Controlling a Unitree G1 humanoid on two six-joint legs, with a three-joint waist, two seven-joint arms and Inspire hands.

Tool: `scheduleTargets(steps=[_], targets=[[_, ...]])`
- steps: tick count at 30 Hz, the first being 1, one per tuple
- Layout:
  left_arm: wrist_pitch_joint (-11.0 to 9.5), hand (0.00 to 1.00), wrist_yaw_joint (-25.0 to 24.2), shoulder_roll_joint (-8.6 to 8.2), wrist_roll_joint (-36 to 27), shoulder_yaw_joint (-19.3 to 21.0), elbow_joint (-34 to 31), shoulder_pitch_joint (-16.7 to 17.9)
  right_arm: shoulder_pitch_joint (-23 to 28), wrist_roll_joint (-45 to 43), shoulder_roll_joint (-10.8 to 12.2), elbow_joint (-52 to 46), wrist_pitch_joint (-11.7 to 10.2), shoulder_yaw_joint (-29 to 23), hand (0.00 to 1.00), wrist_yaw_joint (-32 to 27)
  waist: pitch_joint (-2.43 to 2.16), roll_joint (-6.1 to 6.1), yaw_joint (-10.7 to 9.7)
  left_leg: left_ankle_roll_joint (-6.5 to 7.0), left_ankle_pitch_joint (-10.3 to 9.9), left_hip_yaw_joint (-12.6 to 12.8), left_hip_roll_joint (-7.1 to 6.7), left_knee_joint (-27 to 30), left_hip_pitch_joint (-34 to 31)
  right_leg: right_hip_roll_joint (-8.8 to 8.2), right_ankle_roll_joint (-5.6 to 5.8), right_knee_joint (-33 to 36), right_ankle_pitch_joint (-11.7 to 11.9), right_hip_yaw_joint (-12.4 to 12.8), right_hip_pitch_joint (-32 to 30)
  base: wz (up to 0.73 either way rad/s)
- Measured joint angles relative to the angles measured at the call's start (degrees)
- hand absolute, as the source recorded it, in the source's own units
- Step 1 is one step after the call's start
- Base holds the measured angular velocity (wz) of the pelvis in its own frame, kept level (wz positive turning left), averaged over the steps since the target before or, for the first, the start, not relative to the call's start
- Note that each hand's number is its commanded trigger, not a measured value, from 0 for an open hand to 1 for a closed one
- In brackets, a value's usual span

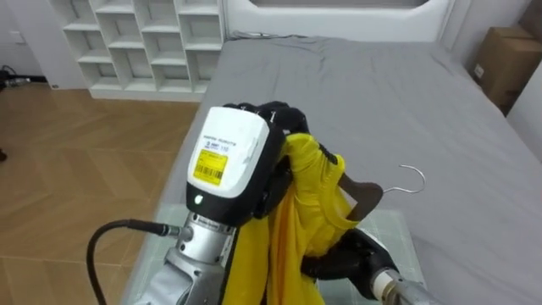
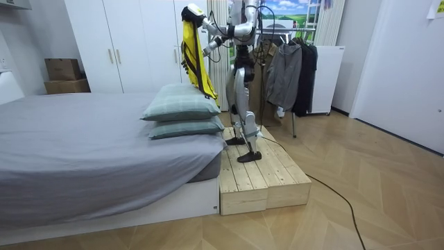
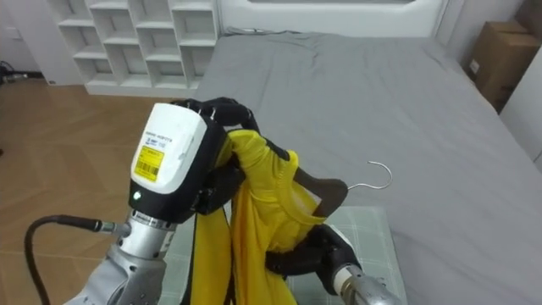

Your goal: Hang clothes

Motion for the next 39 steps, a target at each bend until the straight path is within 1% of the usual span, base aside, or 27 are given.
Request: scheduleTargets(steps=[2, 4, 8, 10, 11, 13, 15, 17, 20, 21, 23, 24, 26, 29, 31, 32, 33, 35, 36, 38, 39], targets=[[0.40, 1.00, -0.01, -0.40, -0.01, 0.57, 0.00, 0.00, 0.00, -1.16, 0.00, 0.00, 0.00, 0.00, 1.00, 0.55, 0.01, 0.02, -0.15, 0.06, 0.04, 0.00, 0.05, 0.03, 0.09, -0.01, 0.00, 0.01, 0.00, -0.28, 0.21, 0.04], [1.66, 1.00, -0.07, -0.73, -0.87, 1.74, 0.02, 0.01, 0.02, -2.01, -0.03, -0.01, -0.01, -0.24, 1.00, 1.69, 0.00, 0.04, -0.38, 0.09, 0.06, 0.00, 0.10, 0.03, 0.11, -0.01, 0.00, 0.01, 0.00, -0.39, 0.27, 0.00], [2.89, 1.00, -0.23, -0.59, -1.33, 2.30, 0.03, 0.13, 0.02, -4.46, -0.32, -0.02, -0.08, -0.83, 1.00, 2.23, 0.01, 0.00, -0.30, 0.10, 0.07, 0.04, 0.10, 0.03, 0.10, -0.05, 0.13, -0.02, -0.09, -0.47, 0.35, 0.00], [3.56, 1.00, -0.20, -0.02, -1.45, 2.91, 0.08, 0.52, 0.01, -6.17, -0.66, -0.12, -0.10, -1.12, 1.00, 2.20, 0.05, -0.07, -0.37, 0.10, 0.07, 0.06, 0.09, 0.02, 0.26, -0.07, 0.23, -0.08, -0.16, -0.62, 0.33, 0.00], [3.61, 1.00, -0.08, 0.59, -1.46, 3.29, 0.08, 1.41, 0.02, -7.43, -0.93, -0.12, -0.09, -1.40, 1.00, 2.04, 0.05, -0.07, -0.42, 0.10, 0.07, 0.06, 0.10, 0.02, 0.31, -0.09, 0.24, -0.08, -0.17, -0.93, 0.34, 0.00], [4.05, 1.00, -0.07, 1.64, -1.60, 3.35, 0.14, 2.51, 0.02, -9.23, -2.08, -0.13, -0.09, -1.46, 1.00, 2.01, 0.13, -0.22, -0.39, 0.10, 0.07, 0.00, 0.11, -0.01, 0.31, -0.09, 0.27, -0.07, -0.20, -1.01, 0.33, 0.00], [4.37, 1.00, -0.12, 2.16, -1.69, 4.12, 0.88, 3.39, 0.02, -12.65, -2.89, -0.12, -0.09, -2.55, 1.00, 2.03, 0.22, -0.43, -0.40, 0.10, 0.07, -0.02, 0.12, 0.00, 0.40, -0.07, 0.31, -0.01, -0.22, -0.93, 0.35, -0.02], [4.71, 1.00, -0.29, 2.35, -1.69, 4.77, 2.90, 3.50, 0.02, -15.50, -3.55, -0.14, -0.30, -3.38, 1.00, 2.01, 0.23, -0.68, -0.40, 0.10, 0.07, -0.01, 0.12, -0.02, 0.50, -0.06, 0.31, 0.00, -0.22, -0.85, 0.39, -0.02], [5.00, 1.00, -1.07, 2.92, -1.68, 5.39, 3.99, 4.30, 0.07, -19.06, -4.01, -0.14, -0.69, -4.41, 1.00, 1.90, 0.26, -1.56, -0.83, 0.10, 0.07, 0.08, 0.14, 0.00, 0.34, -0.05, 0.34, -0.02, -0.24, -0.90, 0.36, 0.01], [4.97, 1.00, -1.11, 3.01, -1.67, 5.38, 3.99, 4.59, 0.14, -20.16, -4.04, -0.14, -0.77, -5.20, 1.00, 1.86, 0.22, -1.89, -1.05, 0.10, 0.07, 0.13, 0.13, 0.01, 0.28, -0.06, 0.35, -0.02, -0.25, -0.89, 0.32, 0.04], [4.62, 1.00, -1.10, 3.94, -1.82, 5.54, 3.99, 5.39, 1.13, -21.31, -4.33, -0.48, -2.04, -5.52, 1.00, 1.86, 0.02, -2.33, -1.88, 0.10, 0.07, 0.14, 0.11, 0.00, 0.40, -0.07, 0.36, -0.02, -0.25, -0.94, 0.49, 0.02], [4.45, 1.00, -1.10, 4.17, -1.98, 5.50, 3.99, 5.62, 1.76, -21.70, -4.37, -0.70, -2.42, -5.81, 1.00, 1.85, -0.01, -2.38, -1.97, 0.10, 0.07, 0.14, 0.11, 0.00, 0.51, -0.06, 0.36, -0.02, -0.25, -0.93, 0.60, 0.00], [3.12, 1.00, -1.17, 4.99, -2.13, 5.28, 4.25, 6.49, 5.14, -24.06, -4.37, -2.28, -3.07, -7.89, 1.00, 1.79, -0.01, -2.40, -2.39, 0.11, 0.06, 0.24, 0.09, 0.00, 1.04, -0.08, 0.40, -0.08, -0.28, -0.90, 1.07, 0.00], [2.18, 1.00, -1.26, 5.09, -2.13, 5.28, 4.91, 6.64, 7.19, -27.19, -4.28, -2.26, -4.25, -9.73, 1.00, 1.58, -0.02, -2.38, -3.34, 0.10, 0.06, 0.26, 0.08, 0.03, 1.01, -0.09, 0.38, -0.07, -0.29, -0.91, 1.07, 0.00], [0.91, 1.00, -1.30, 5.09, -2.14, 5.27, 5.25, 7.52, 8.36, -29.44, -4.29, -2.35, -5.30, -11.08, 1.00, 0.88, -0.05, -2.42, -4.41, 0.10, 0.06, 0.44, 0.09, 0.13, 1.06, -0.10, 0.31, -0.01, -0.33, -0.81, 1.09, 0.00], [0.63, 1.00, -1.31, 5.09, -2.14, 5.26, 5.35, 7.71, 8.77, -30.00, -4.30, -2.55, -5.66, -11.53, 1.00, 0.68, -0.07, -2.43, -4.84, 0.10, 0.06, 0.44, 0.09, 0.15, 1.06, -0.10, 0.30, 0.01, -0.34, -0.79, 1.10, 0.00], [0.03, 1.00, -1.31, 5.09, -2.14, 5.26, 5.71, 7.87, 9.58, -31.07, -4.33, -2.65, -6.42, -12.19, 1.00, 0.13, -0.12, -2.45, -5.10, 0.10, 0.06, 0.44, 0.09, 0.15, 1.08, -0.08, 0.28, 0.01, -0.34, -0.69, 1.09, -0.04], [-0.50, 1.00, -1.52, 5.10, -2.07, 5.26, 5.77, 8.22, 11.37, -32.61, -4.31, -3.99, -6.71, -13.46, 1.00, -0.54, -0.21, -2.48, -5.27, 0.10, 0.06, 0.77, 0.10, 0.23, 1.17, 0.06, 0.27, 0.01, -0.34, 0.11, 1.02, -0.08], [-0.67, 1.00, -1.93, 5.11, -2.07, 5.27, 5.76, 8.71, 12.77, -33.94, -4.29, -5.29, -6.86, -14.47, 1.00, -0.83, -0.33, -2.42, -5.36, 0.11, 0.07, 1.02, 0.09, 0.26, 1.17, 0.08, 0.27, 0.01, -0.35, 0.38, 1.02, -0.08], [-0.92, 1.00, -2.37, 5.11, -1.52, 5.26, 5.76, 9.86, 14.27, -35.64, -4.27, -6.26, -6.90, -15.07, 1.00, -1.73, -0.73, -2.44, -5.56, 0.10, 0.07, 1.37, 0.09, 0.27, 1.24, 0.09, 0.27, -0.02, -0.35, 0.51, 1.01, -0.06], [-1.08, 1.00, -2.50, 5.10, -1.16, 5.26, 5.77, 11.05, 15.31, -36.99, -4.27, -6.65, -7.00, -15.47, 1.00, -2.28, -1.15, -2.42, -5.68, 0.10, 0.06, 1.70, 0.11, 0.28, 1.36, 0.10, 0.24, 0.00, -0.33, 0.58, 1.04, -0.06]])
